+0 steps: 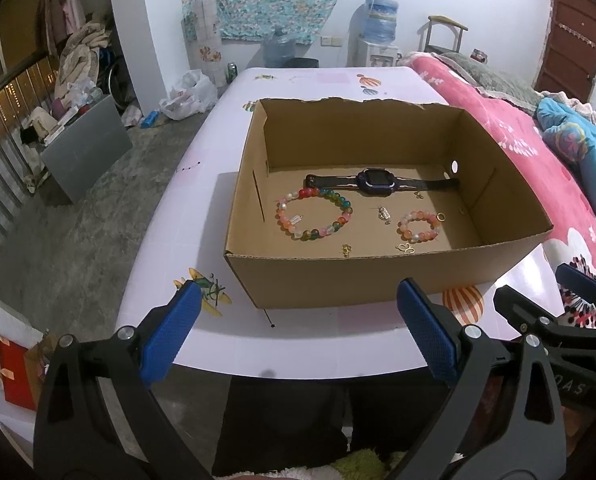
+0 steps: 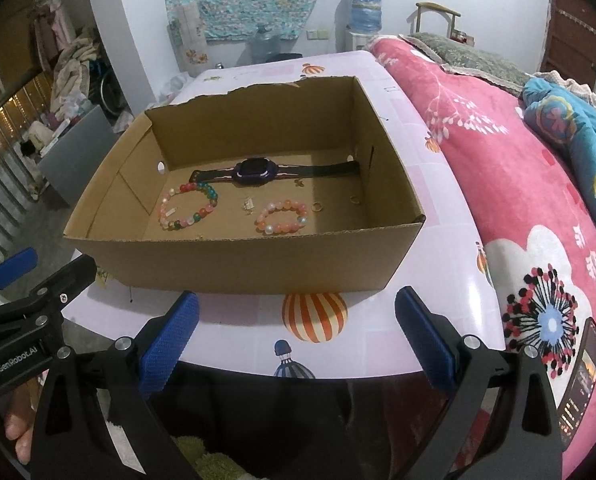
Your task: Organize jewelry
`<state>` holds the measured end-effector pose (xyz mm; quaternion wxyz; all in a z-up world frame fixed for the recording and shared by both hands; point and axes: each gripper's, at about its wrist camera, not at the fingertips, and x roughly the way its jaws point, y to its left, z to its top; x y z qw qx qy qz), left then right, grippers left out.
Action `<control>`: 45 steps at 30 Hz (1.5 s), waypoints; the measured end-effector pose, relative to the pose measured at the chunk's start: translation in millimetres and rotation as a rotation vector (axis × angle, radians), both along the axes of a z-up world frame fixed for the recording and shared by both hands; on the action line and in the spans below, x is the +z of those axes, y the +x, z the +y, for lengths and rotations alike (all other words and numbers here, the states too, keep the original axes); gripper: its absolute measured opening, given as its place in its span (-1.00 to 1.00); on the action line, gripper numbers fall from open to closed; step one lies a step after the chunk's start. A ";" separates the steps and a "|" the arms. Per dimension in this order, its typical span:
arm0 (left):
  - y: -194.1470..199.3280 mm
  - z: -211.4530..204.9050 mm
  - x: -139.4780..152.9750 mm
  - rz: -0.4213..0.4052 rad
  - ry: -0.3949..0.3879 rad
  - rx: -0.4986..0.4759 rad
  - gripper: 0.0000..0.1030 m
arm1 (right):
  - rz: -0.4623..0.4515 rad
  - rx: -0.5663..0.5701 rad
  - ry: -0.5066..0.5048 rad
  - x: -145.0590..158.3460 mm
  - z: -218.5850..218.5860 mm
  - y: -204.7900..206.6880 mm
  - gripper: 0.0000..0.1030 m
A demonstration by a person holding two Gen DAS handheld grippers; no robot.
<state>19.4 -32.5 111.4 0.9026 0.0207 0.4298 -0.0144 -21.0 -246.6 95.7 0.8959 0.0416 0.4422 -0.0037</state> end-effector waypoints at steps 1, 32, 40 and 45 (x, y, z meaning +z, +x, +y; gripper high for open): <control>0.3 0.4 -0.1 0.001 -0.001 0.001 0.83 | 0.000 0.000 0.000 0.3 -0.2 0.1 0.85; 4.9 0.2 -4.2 0.026 -0.016 0.012 0.83 | -0.001 0.009 -0.001 3.9 1.1 4.8 0.85; 4.9 0.0 -4.1 0.026 -0.019 0.014 0.83 | 0.001 0.009 -0.001 4.0 0.9 5.5 0.85; 4.9 -0.7 -4.0 0.027 -0.019 0.015 0.83 | 0.002 0.009 0.001 3.8 0.3 5.7 0.85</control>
